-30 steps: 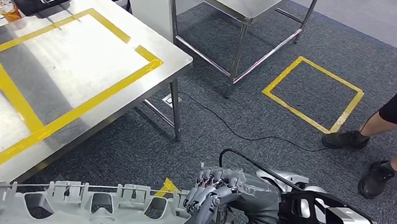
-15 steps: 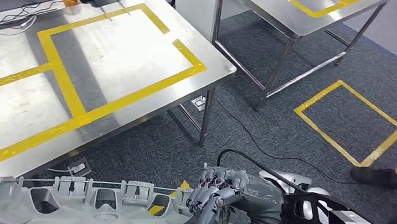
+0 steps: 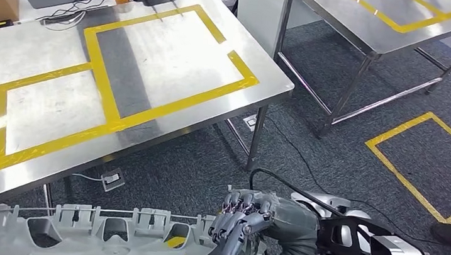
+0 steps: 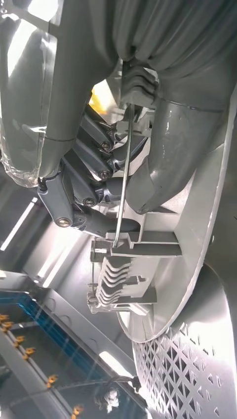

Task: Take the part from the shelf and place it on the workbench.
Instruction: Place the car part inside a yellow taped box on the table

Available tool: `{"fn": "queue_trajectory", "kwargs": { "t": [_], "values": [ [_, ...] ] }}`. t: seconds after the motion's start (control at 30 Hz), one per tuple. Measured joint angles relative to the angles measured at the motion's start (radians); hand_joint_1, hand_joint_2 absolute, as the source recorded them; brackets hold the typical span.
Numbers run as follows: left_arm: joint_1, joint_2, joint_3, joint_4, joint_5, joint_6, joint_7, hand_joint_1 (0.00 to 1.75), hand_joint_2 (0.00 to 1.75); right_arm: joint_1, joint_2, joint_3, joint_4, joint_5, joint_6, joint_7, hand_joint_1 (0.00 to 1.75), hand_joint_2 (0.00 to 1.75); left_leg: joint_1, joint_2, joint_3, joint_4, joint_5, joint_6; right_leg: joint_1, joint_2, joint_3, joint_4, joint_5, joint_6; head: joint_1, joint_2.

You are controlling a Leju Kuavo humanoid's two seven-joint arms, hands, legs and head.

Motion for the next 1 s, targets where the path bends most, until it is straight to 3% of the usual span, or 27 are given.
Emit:
{"fn": "queue_trajectory", "kwargs": {
  "t": [0.03,0.1,0.17,0.23,0.27,0.33,0.4,0.47,0.5,0.53,0.6,0.67,0.73,0.77,0.8,0.83,0.9,0.97,1.0],
  "values": [
    [0.000,0.000,0.000,0.000,-0.001,-0.002,0.001,0.00,1.75,0.000,0.000,0.001,0.001,-0.001,0.000,0.000,1.69,1.75,-0.001,0.007,0.026,-0.052,0.030,0.003,0.002,-0.013,0.002,0.000,-0.002,0.000,0.000,0.000],
    [0.000,0.000,0.000,0.000,-0.001,-0.004,0.002,0.00,1.75,-0.001,0.000,0.001,0.001,-0.002,0.000,0.001,1.69,1.75,-0.009,0.054,0.100,-0.193,0.082,0.015,0.008,-0.035,0.007,0.000,-0.006,0.003,0.001,0.000],
    [-0.001,0.000,0.000,0.000,-0.002,0.000,0.003,0.00,1.75,-0.002,0.001,0.000,0.002,-0.002,0.000,0.000,1.69,1.75,-0.018,0.085,0.133,-0.259,0.094,0.026,0.012,-0.054,0.011,0.000,-0.010,0.009,0.001,0.000],
    [0.000,0.000,0.000,-0.001,-0.002,0.005,0.003,0.00,1.75,-0.003,0.001,0.000,0.003,-0.002,0.000,0.000,1.69,1.75,-0.022,0.065,0.131,-0.263,0.097,0.032,0.013,-0.075,0.015,-0.004,-0.013,0.018,0.000,0.000],
    [0.002,0.000,0.000,-0.001,-0.002,0.007,0.003,0.00,1.75,-0.003,0.002,0.000,0.003,-0.002,0.000,0.000,1.69,1.75,-0.020,0.051,0.136,-0.270,0.101,0.037,0.012,-0.073,0.017,-0.002,-0.016,0.023,0.001,0.000],
    [0.002,-0.001,0.000,-0.003,-0.001,0.009,0.003,0.00,1.75,-0.003,0.001,-0.001,0.004,-0.002,0.000,-0.002,1.69,1.75,-0.013,0.024,0.150,-0.286,0.113,0.047,0.008,-0.023,-0.001,0.046,-0.043,0.026,0.004,0.000],
    [-0.002,-0.003,0.000,-0.003,0.001,0.014,0.003,0.00,1.75,0.000,-0.001,-0.003,0.005,-0.002,0.001,-0.005,1.69,1.75,-0.008,-0.004,0.153,-0.292,0.120,0.054,0.004,0.038,-0.064,0.174,-0.095,0.023,0.007,0.000],
    [-0.003,-0.004,0.000,-0.003,0.007,0.020,0.004,0.00,1.75,0.006,-0.004,-0.003,0.007,0.000,0.001,-0.006,1.69,1.75,-0.007,-0.037,0.151,-0.291,0.122,0.056,0.000,0.053,-0.122,0.281,-0.125,0.030,0.009,0.000],
    [-0.003,-0.005,0.000,-0.003,0.012,0.025,0.005,0.00,1.75,0.008,-0.006,-0.004,0.008,0.002,0.002,-0.006,1.69,1.75,-0.006,-0.053,0.151,-0.290,0.122,0.055,-0.004,0.055,-0.126,0.282,-0.116,0.039,0.009,0.000],
    [-0.003,-0.005,0.000,-0.003,0.018,0.029,0.007,0.00,1.75,0.010,-0.007,-0.004,0.008,0.005,0.002,-0.007,1.69,1.75,-0.004,-0.070,0.152,-0.288,0.121,0.053,-0.009,0.059,-0.110,0.240,-0.091,0.051,0.009,0.000],
    [-0.003,-0.005,0.000,-0.003,0.033,0.036,0.014,0.00,1.75,0.011,-0.008,-0.005,0.009,0.008,0.003,-0.007,1.69,1.75,-0.002,-0.100,0.148,-0.279,0.117,0.043,-0.023,0.095,-0.049,0.097,-0.030,0.072,0.010,0.000],
    [-0.003,-0.005,0.000,-0.003,0.043,0.039,0.019,0.00,1.75,0.012,-0.008,-0.007,0.009,0.009,0.004,-0.007,1.69,1.75,-0.001,-0.122,0.137,-0.268,0.112,0.028,-0.027,0.126,-0.015,0.017,0.001,0.066,0.011,0.000],
    [-0.001,-0.005,0.000,-0.003,0.048,0.037,0.021,0.00,1.75,0.011,-0.008,-0.008,0.009,0.010,0.004,-0.008,1.69,1.75,0.003,-0.139,0.126,-0.266,0.112,0.013,-0.022,0.116,-0.012,0.010,0.005,0.046,0.011,0.000],
    [0.001,-0.005,0.000,-0.003,0.051,0.034,0.022,0.00,1.75,0.010,-0.008,-0.008,0.009,0.009,0.005,-0.008,1.69,1.75,0.005,-0.137,0.122,-0.265,0.112,0.007,-0.021,0.106,-0.011,0.009,0.006,0.040,0.011,0.000],
    [0.001,-0.005,0.000,-0.003,0.054,0.031,0.023,0.00,1.75,0.008,-0.007,-0.008,0.009,0.009,0.005,-0.008,1.69,1.75,0.005,-0.117,0.116,-0.253,0.105,0.002,-0.022,0.095,-0.008,0.007,0.007,0.032,0.008,0.000],
    [0.001,-0.005,0.000,-0.003,0.057,0.028,0.025,0.00,1.75,0.006,-0.006,-0.008,0.009,0.007,0.005,-0.008,1.69,1.75,0.005,-0.086,0.100,-0.222,0.087,-0.002,-0.023,0.083,-0.006,0.004,0.006,0.025,0.005,0.000],
    [-0.003,-0.005,0.000,-0.003,0.064,0.025,0.030,0.00,1.75,0.005,-0.005,-0.008,0.010,0.004,0.005,-0.008,1.69,1.75,0.005,-0.022,0.041,-0.102,0.029,-0.008,-0.018,0.060,-0.003,0.003,0.002,0.014,-0.001,0.000],
    [-0.004,-0.006,0.000,-0.003,0.069,0.023,0.036,0.00,1.75,0.005,-0.005,-0.008,0.013,-0.001,0.005,-0.008,1.69,1.75,0.006,-0.003,-0.018,0.013,-0.012,-0.011,-0.013,0.040,-0.002,0.004,-0.001,0.011,-0.001,0.000],
    [-0.003,-0.006,0.000,-0.003,0.071,0.023,0.039,0.00,1.75,0.005,-0.005,-0.007,0.014,-0.005,0.004,-0.008,1.69,1.75,0.007,-0.001,-0.024,0.022,-0.006,-0.011,-0.011,0.033,-0.001,0.004,-0.002,0.010,-0.001,0.000]
  ]
}}
